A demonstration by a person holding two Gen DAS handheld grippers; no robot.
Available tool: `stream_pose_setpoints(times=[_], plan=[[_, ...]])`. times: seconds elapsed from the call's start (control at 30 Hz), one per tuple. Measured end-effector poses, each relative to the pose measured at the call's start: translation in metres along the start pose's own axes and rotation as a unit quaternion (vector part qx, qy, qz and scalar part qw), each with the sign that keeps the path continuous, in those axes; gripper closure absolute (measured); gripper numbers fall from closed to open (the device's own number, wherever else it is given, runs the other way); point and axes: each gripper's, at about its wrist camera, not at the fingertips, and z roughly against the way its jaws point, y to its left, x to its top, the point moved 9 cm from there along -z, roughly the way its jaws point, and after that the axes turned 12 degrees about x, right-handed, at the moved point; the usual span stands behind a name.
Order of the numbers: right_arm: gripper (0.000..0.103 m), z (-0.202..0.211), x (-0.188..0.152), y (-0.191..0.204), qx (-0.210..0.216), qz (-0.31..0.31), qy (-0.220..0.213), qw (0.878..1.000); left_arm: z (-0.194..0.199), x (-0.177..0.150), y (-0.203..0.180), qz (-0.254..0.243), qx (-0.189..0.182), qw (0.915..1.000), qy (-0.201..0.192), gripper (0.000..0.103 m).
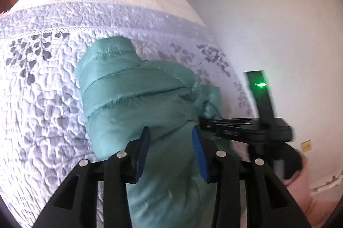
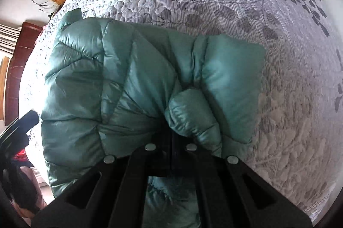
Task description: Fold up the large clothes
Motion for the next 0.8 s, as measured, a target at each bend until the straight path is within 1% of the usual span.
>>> stream_pose_setpoints(times=[0.1,0.17,0.23,0.3,0.4,0.53,0.63,0.67,0.73,0.77,0.8], plan=[[0.103,0.000,-0.001,-0.003,0.005,-0.006,-0.004,1.000,-0.036,-0.007,0.006,0.001,0.012,0.9994,0.031,0.063],[0.103,-0.002,-0.002,-0.005,0.003,-0.006,-0.007,1.000,-0.053,-0.015,0.004,-0.003,0.018,0.9989,0.043,0.063],[0.103,-0.005,-0.002,-0.009,-0.003,-0.006,-0.009,1.000,-0.067,-0.016,0.001,-0.004,0.023,0.9982,0.055,0.063],[0.103,-0.009,-0.001,-0.010,-0.009,-0.005,-0.011,1.000,-0.080,-0.020,0.004,0.004,0.019,0.9976,0.067,0.063],[0.103,-0.011,0.000,-0.013,-0.012,-0.009,-0.017,1.000,-0.094,-0.016,0.007,0.008,0.017,0.9967,0.079,0.063],[0.103,-0.005,0.003,-0.007,-0.011,-0.007,-0.024,1.000,-0.088,-0.013,0.005,0.011,0.022,0.9966,0.079,0.063],[0.103,0.013,0.003,0.002,-0.009,-0.008,-0.033,0.999,-0.074,-0.010,0.008,0.024,0.027,0.9967,0.073,0.064],[0.100,0.021,0.001,0.006,-0.014,-0.004,-0.037,0.999,-0.066,-0.009,0.008,0.029,0.037,0.9967,0.066,0.064],[0.098,0.036,-0.001,0.018,-0.034,0.016,-0.045,0.998,-0.052,-0.010,0.010,0.031,0.068,0.9956,0.055,0.064],[0.095,0.043,-0.002,0.024,-0.042,0.026,-0.050,0.998,-0.044,-0.011,0.007,0.031,0.078,0.9955,0.044,0.064],[0.095,0.052,-0.004,0.033,-0.045,0.037,-0.057,0.997,-0.038,-0.013,0.006,0.030,0.085,0.9952,0.038,0.064]])
